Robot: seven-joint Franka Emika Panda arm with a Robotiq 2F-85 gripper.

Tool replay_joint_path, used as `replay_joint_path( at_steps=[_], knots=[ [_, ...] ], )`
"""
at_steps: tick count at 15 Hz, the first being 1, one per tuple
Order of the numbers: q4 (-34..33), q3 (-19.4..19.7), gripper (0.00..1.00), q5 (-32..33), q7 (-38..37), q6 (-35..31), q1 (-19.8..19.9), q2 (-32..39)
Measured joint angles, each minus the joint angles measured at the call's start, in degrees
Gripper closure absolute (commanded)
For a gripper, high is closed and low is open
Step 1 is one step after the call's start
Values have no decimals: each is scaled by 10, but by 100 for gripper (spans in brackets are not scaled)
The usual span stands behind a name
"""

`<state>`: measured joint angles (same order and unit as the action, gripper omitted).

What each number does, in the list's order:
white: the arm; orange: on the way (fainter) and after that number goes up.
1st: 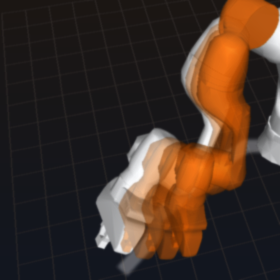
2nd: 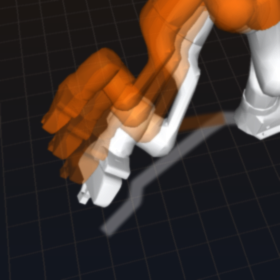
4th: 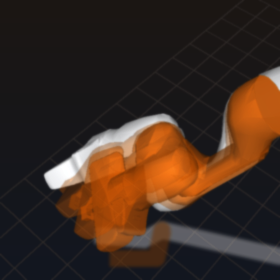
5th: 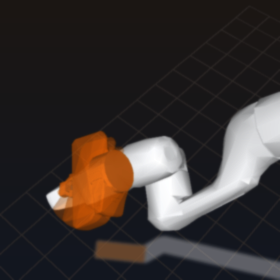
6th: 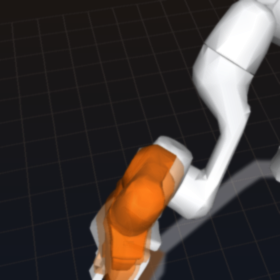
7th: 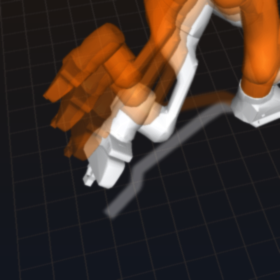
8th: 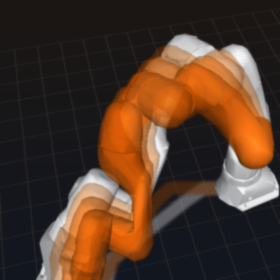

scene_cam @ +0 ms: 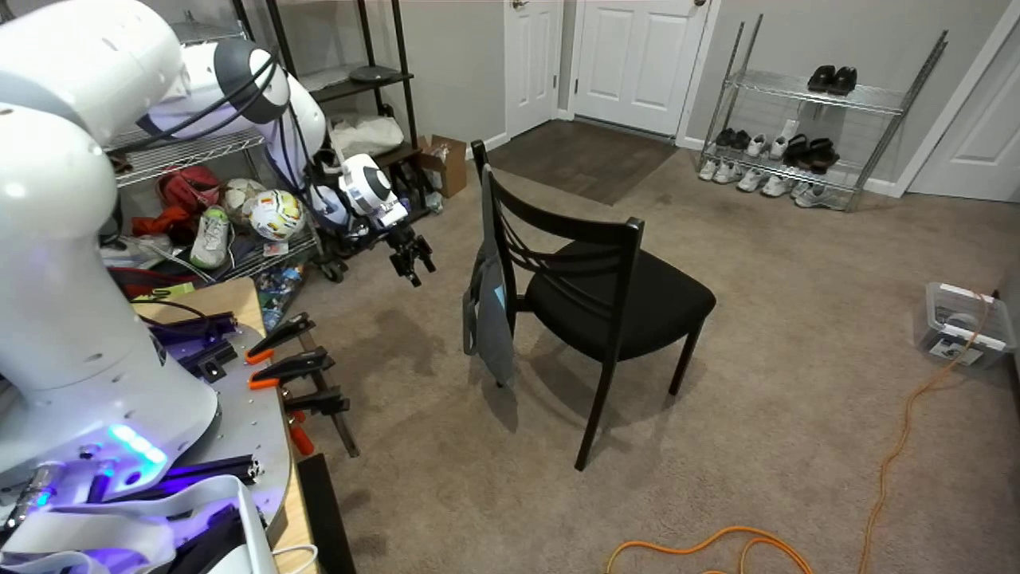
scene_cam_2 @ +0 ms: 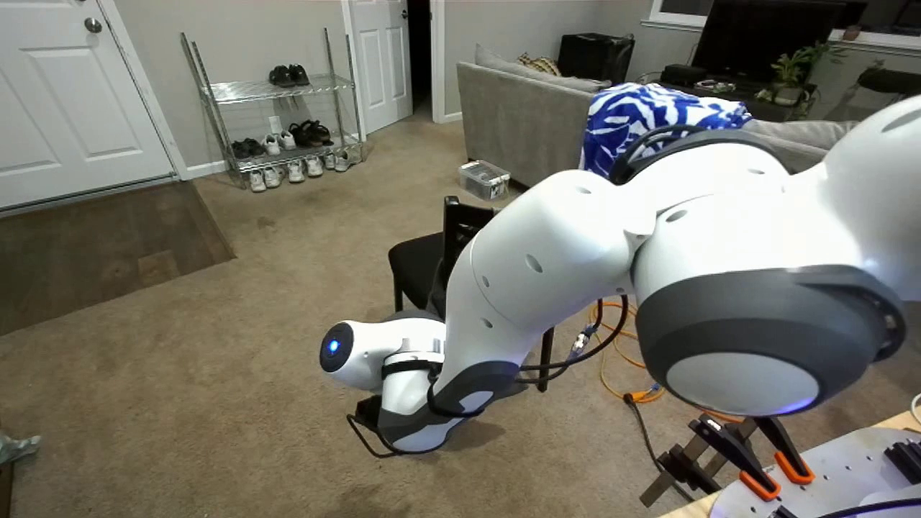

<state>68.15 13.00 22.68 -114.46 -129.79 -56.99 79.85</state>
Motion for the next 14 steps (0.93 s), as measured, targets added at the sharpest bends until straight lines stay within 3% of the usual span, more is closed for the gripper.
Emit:
replay_joint_path(
  at_steps=[4,14],
  knots=[
    [-80,-2,0,1,17,43,9,56],
    [-83,-5,0,3,56,61,29,56]
  ],
)
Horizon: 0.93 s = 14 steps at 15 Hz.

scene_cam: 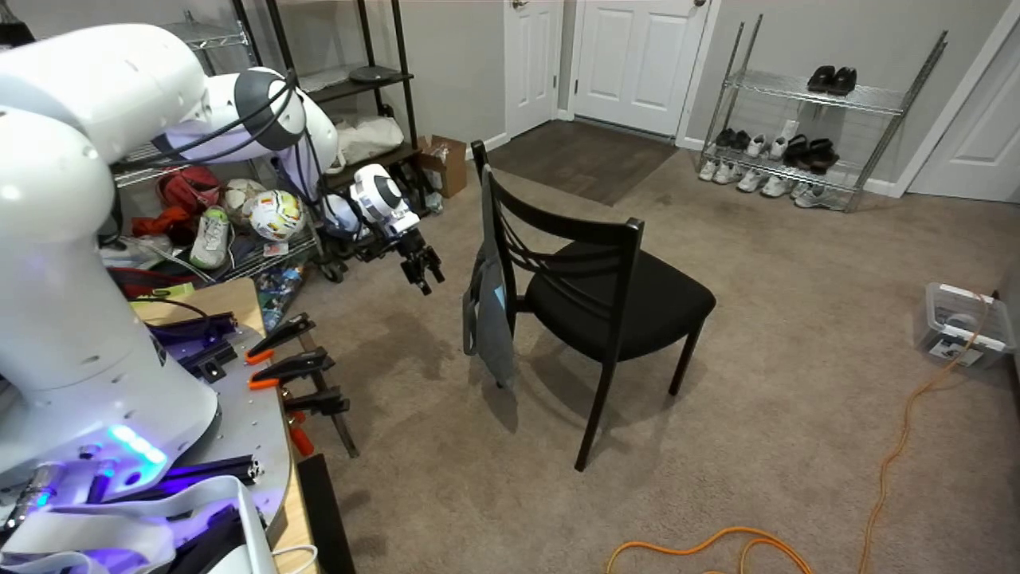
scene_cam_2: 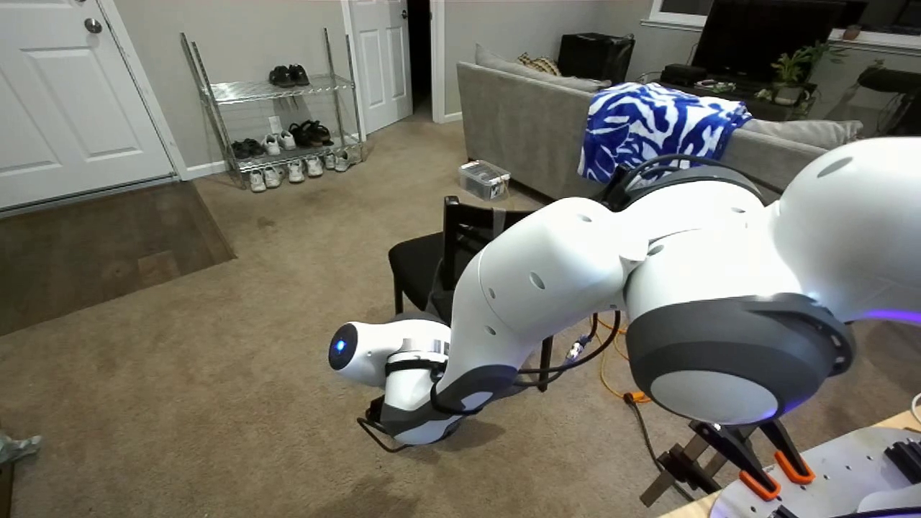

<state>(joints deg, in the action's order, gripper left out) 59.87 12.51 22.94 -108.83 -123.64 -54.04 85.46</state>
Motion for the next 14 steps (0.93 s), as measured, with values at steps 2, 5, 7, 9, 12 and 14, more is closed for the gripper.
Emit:
replay_joint_path(
  at_steps=[2,5,7,9,12,14],
  knots=[
    [0,-4,0,0,7,12,10,0],
    [1,-12,0,0,12,34,30,0],
    [2,-19,0,0,15,46,47,0],
    [3,-25,0,0,17,52,65,1],
    [3,-33,0,0,17,55,87,1],
    [3,-38,0,-1,17,55,96,1]
  ],
)
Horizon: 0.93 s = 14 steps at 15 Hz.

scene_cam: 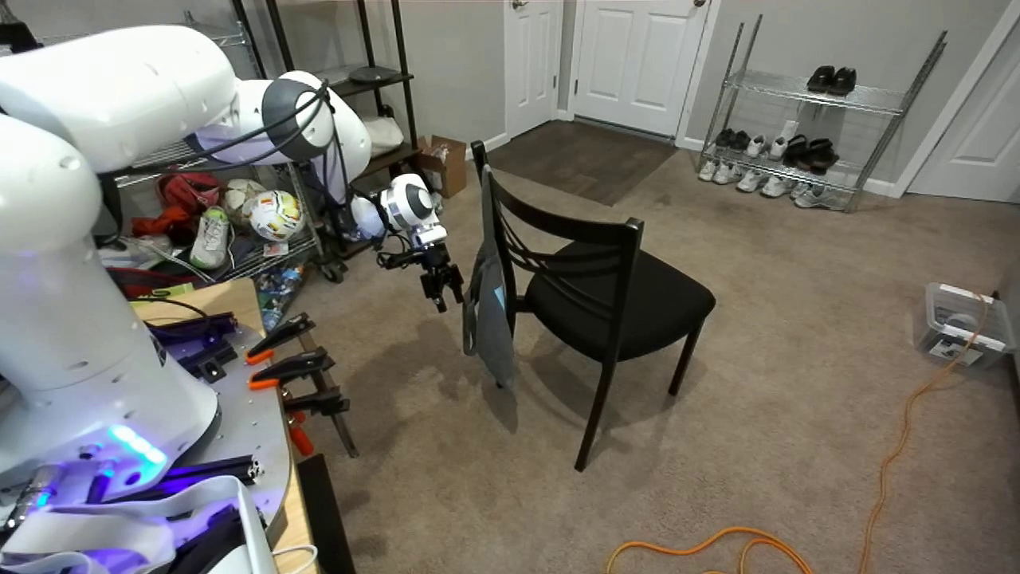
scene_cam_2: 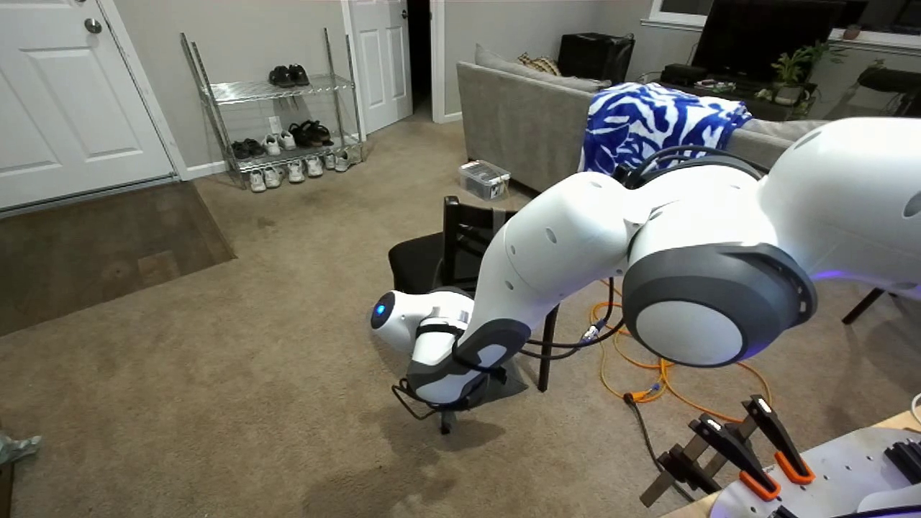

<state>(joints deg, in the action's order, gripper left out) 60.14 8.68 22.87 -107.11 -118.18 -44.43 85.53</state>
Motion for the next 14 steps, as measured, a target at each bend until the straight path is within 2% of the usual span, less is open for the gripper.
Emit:
replay_joint_path(
  at_steps=[6,9,14],
  knots=[
    [-16,2,0,3,-1,0,-4,0],
    [-24,29,0,30,-14,11,-34,-1],
    [-24,75,0,107,-46,80,-91,-1]
  ],
)
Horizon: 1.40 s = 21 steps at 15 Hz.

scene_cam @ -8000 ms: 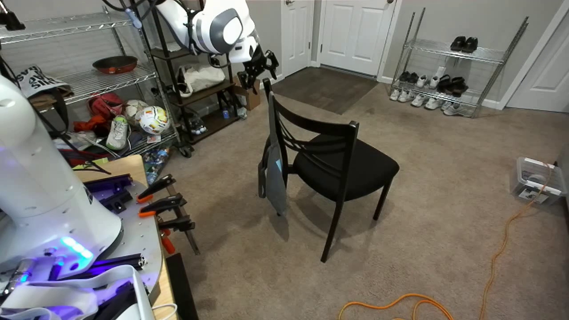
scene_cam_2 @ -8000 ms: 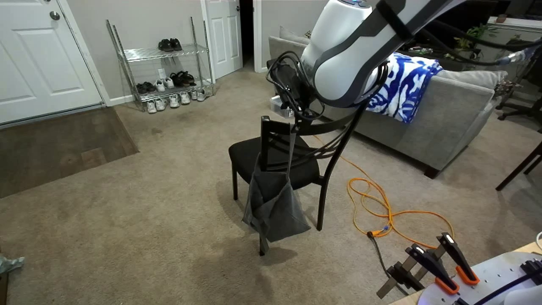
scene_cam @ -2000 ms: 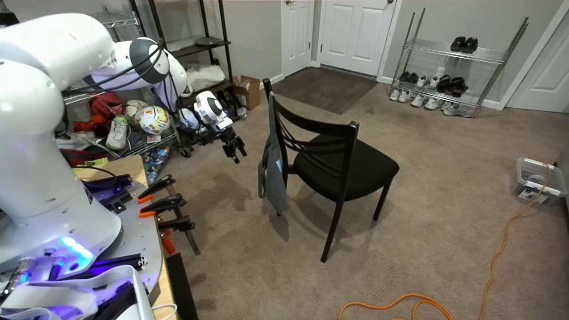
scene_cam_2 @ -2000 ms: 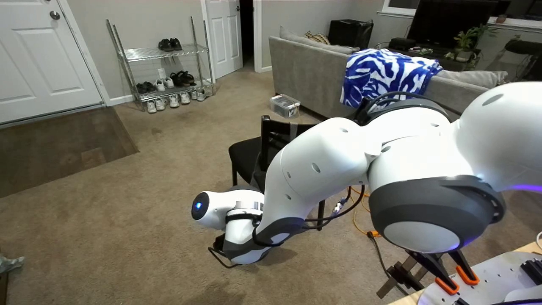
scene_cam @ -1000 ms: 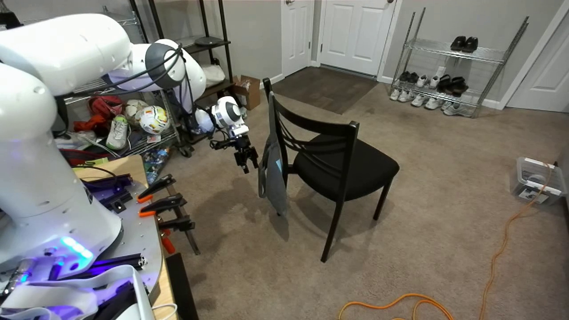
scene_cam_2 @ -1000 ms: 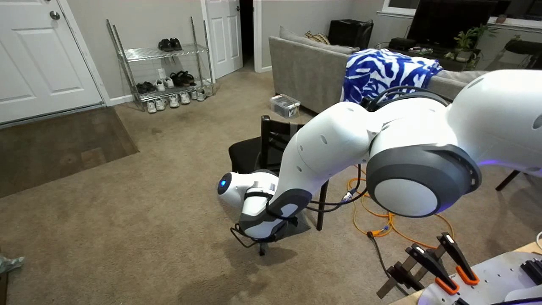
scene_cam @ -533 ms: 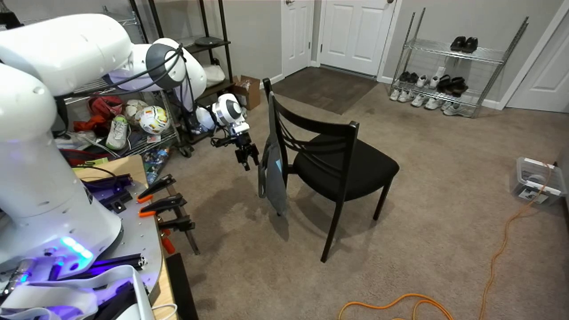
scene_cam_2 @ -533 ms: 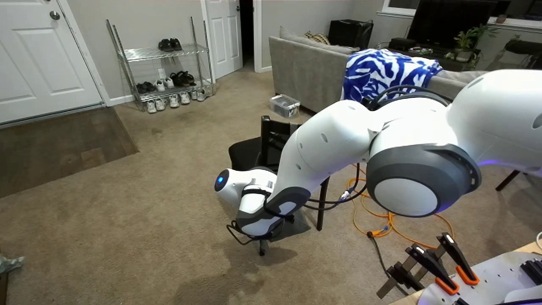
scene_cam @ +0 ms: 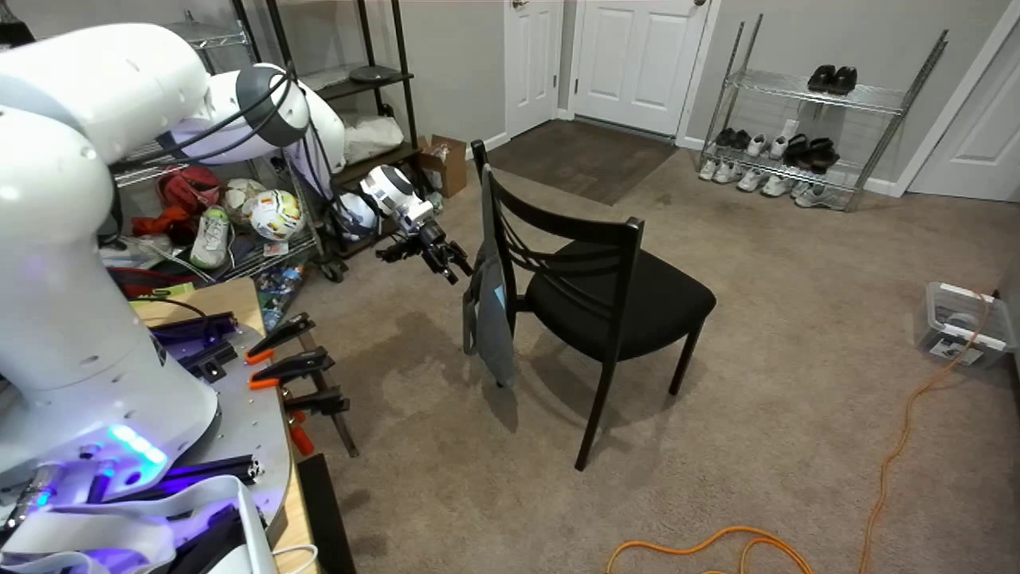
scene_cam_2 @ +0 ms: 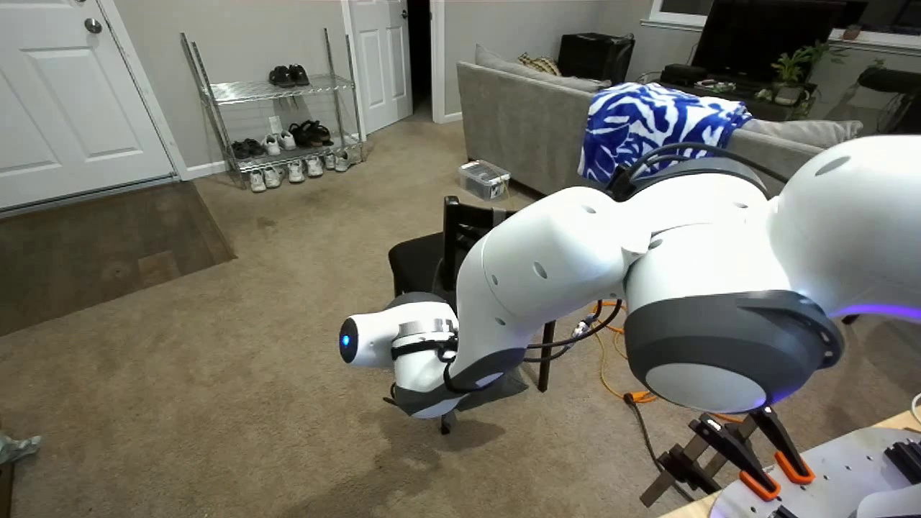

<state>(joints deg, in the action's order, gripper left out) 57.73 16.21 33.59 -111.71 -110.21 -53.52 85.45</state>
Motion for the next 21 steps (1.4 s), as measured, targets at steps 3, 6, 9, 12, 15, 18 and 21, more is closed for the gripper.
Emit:
replay_joint_path(
  at_steps=[3,6,9,12,15,18,21],
  knots=[
    [2,9,0,62,-26,50,-18,0],
    [7,9,0,129,-52,103,-26,1],
    [14,2,0,190,-77,157,-29,1],
    [21,-13,0,230,-92,202,-26,1],
    [28,-31,0,258,-102,235,-14,1],
    [35,-47,0,280,-108,249,3,2],
    [39,-60,0,299,-114,249,23,2]
  ],
)
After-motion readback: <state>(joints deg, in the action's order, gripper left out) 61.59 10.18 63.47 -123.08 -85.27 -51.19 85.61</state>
